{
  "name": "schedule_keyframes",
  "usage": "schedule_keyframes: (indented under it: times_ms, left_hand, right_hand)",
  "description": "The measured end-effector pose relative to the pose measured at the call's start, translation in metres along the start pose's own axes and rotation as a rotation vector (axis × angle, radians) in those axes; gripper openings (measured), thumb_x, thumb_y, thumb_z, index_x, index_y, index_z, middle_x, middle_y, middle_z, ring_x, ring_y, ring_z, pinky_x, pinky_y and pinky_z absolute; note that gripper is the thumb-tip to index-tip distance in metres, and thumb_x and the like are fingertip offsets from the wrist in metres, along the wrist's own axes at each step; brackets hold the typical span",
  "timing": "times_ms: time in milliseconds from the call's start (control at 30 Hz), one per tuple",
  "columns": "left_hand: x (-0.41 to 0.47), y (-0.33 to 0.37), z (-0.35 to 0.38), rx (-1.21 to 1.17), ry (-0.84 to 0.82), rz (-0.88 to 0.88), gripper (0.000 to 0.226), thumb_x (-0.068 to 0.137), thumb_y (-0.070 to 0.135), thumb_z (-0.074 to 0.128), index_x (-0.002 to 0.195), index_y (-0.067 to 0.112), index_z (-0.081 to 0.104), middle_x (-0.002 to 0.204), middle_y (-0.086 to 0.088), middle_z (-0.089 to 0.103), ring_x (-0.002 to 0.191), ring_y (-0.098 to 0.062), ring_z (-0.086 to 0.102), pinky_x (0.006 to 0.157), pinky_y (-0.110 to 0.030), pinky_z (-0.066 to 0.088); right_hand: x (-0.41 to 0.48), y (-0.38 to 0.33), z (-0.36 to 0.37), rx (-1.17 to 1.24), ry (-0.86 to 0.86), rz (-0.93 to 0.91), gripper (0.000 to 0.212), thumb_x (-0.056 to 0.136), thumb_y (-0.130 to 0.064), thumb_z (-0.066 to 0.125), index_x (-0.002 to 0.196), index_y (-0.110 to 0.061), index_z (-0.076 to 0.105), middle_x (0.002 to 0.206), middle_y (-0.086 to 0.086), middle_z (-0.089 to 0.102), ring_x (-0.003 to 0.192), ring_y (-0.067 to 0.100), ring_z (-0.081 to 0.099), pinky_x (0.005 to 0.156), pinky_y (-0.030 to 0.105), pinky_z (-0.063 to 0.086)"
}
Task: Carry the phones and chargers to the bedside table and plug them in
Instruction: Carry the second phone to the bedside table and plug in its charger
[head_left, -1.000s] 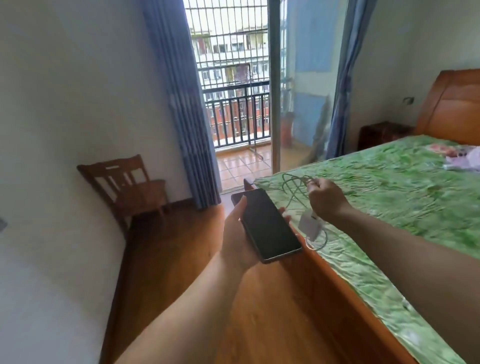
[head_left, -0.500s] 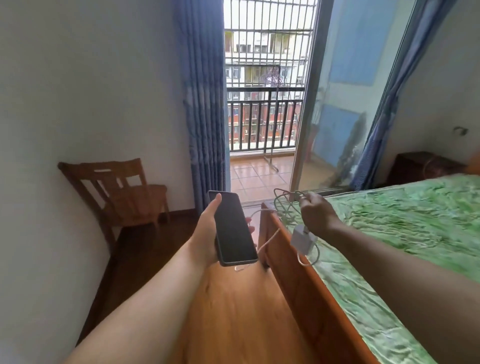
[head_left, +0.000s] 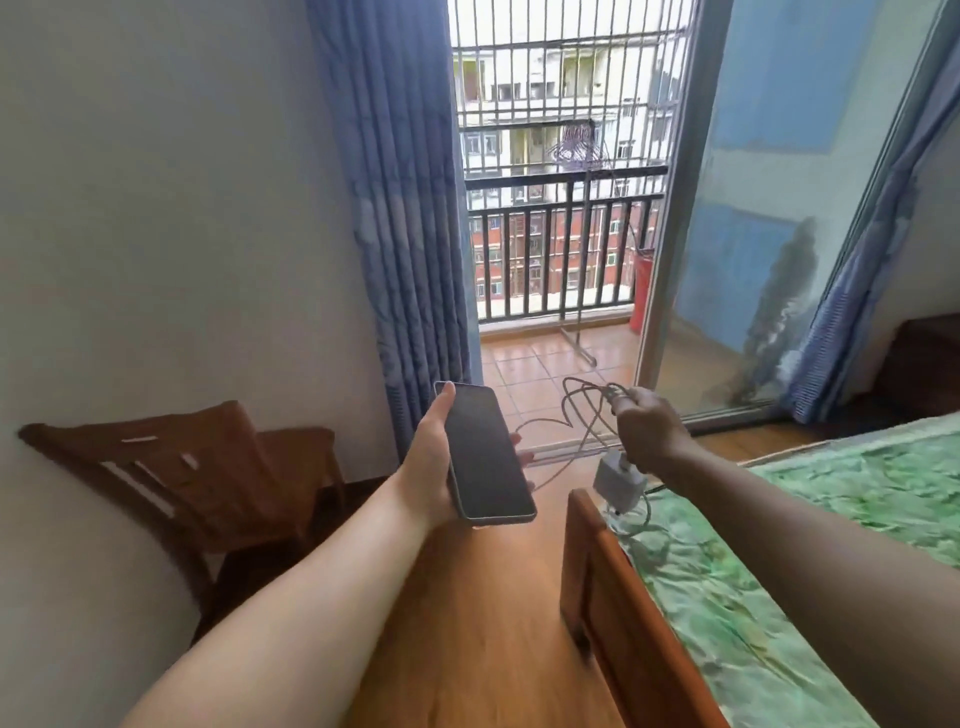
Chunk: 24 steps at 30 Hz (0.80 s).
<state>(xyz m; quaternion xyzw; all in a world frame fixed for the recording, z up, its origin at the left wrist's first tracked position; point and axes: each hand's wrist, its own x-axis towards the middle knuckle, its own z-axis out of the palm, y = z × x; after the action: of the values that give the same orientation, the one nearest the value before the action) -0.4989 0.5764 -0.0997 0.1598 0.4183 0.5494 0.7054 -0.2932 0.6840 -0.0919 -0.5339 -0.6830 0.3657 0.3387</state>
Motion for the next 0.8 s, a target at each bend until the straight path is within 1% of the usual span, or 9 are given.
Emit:
schedule_keyframes:
  times_ms: [67,133,167,233,367,500,633,733,800]
  left_hand:
    - [0.051,0.03,0.008,0.058,0.035,0.03,0.095,0.078,0.081,0.042,0.139,0.009,0.046,0.12,-0.018,0.064,0.093,-0.037,0.068,0.078,-0.055,0.057]
    - [0.098,0.064,0.017,0.09,0.087,0.082,0.086,0.08,0.079,0.043,0.127,0.008,0.055,0.111,-0.02,0.069,0.092,-0.037,0.07,0.087,-0.057,0.054]
    - [0.12,0.079,0.022,0.096,0.096,0.102,0.083,0.081,0.078,0.043,0.121,0.007,0.057,0.112,-0.021,0.069,0.092,-0.037,0.071,0.086,-0.058,0.054]
    - [0.163,0.107,0.033,0.092,0.099,0.112,0.082,0.08,0.077,0.047,0.119,0.005,0.059,0.114,-0.022,0.068,0.089,-0.037,0.071,0.082,-0.058,0.056]
    - [0.248,0.154,0.045,0.065,0.089,0.065,0.087,0.072,0.076,0.058,0.116,0.001,0.062,0.098,-0.021,0.072,0.084,-0.039,0.07,0.083,-0.062,0.053]
    - [0.34,0.198,0.041,0.068,0.037,0.007,0.089,0.073,0.075,0.058,0.118,-0.001,0.06,0.093,-0.021,0.071,0.082,-0.039,0.069,0.083,-0.061,0.054]
    - [0.445,0.247,0.029,0.158,-0.034,-0.054,0.089,0.071,0.074,0.062,0.123,0.002,0.057,0.099,-0.021,0.07,0.084,-0.04,0.069,0.076,-0.058,0.056]
    - [0.523,0.29,0.024,0.197,-0.101,-0.125,0.084,0.071,0.072,0.064,0.119,0.003,0.061,0.099,-0.022,0.07,0.087,-0.04,0.069,0.08,-0.06,0.055]
    - [0.57,0.32,0.021,0.239,-0.159,-0.179,0.083,0.07,0.07,0.067,0.119,0.002,0.06,0.099,-0.022,0.071,0.086,-0.04,0.069,0.081,-0.059,0.054]
  right_hand:
    - [0.062,0.009,0.005,0.088,-0.042,0.031,0.028,0.097,-0.029,0.038,0.072,-0.019,0.047,0.066,0.005,0.046,0.057,0.021,0.044,0.047,0.026,0.031]
    - [0.117,0.011,0.004,0.155,-0.097,0.099,0.029,0.098,-0.029,0.037,0.075,-0.017,0.047,0.063,0.006,0.043,0.049,0.017,0.038,0.039,0.019,0.028]
    - [0.143,0.01,0.001,0.183,-0.117,0.122,0.028,0.098,-0.029,0.038,0.076,-0.016,0.048,0.062,0.006,0.041,0.046,0.016,0.035,0.036,0.016,0.025]
    - [0.193,0.005,-0.006,0.234,-0.125,0.155,0.025,0.097,-0.029,0.041,0.079,-0.015,0.051,0.061,0.005,0.04,0.043,0.014,0.032,0.033,0.015,0.023]
    - [0.282,0.0,-0.01,0.292,-0.121,0.2,0.025,0.097,-0.027,0.044,0.081,-0.012,0.056,0.06,0.005,0.04,0.035,0.011,0.03,0.033,0.015,0.022]
    - [0.368,0.008,0.001,0.297,-0.07,0.224,0.026,0.098,-0.029,0.043,0.082,-0.013,0.056,0.055,0.002,0.037,0.032,0.009,0.03,0.035,0.017,0.022]
    - [0.454,0.023,0.022,0.286,0.007,0.273,0.024,0.098,-0.027,0.043,0.085,-0.011,0.055,0.053,0.0,0.036,0.031,0.009,0.029,0.034,0.017,0.022]
    - [0.52,0.032,0.039,0.295,0.109,0.338,0.023,0.098,-0.026,0.045,0.08,-0.014,0.052,0.053,0.001,0.033,0.028,0.008,0.026,0.034,0.013,0.019]
    - [0.562,0.034,0.046,0.334,0.157,0.366,0.021,0.098,-0.026,0.048,0.081,-0.014,0.052,0.052,0.002,0.033,0.025,0.007,0.025,0.032,0.012,0.017]
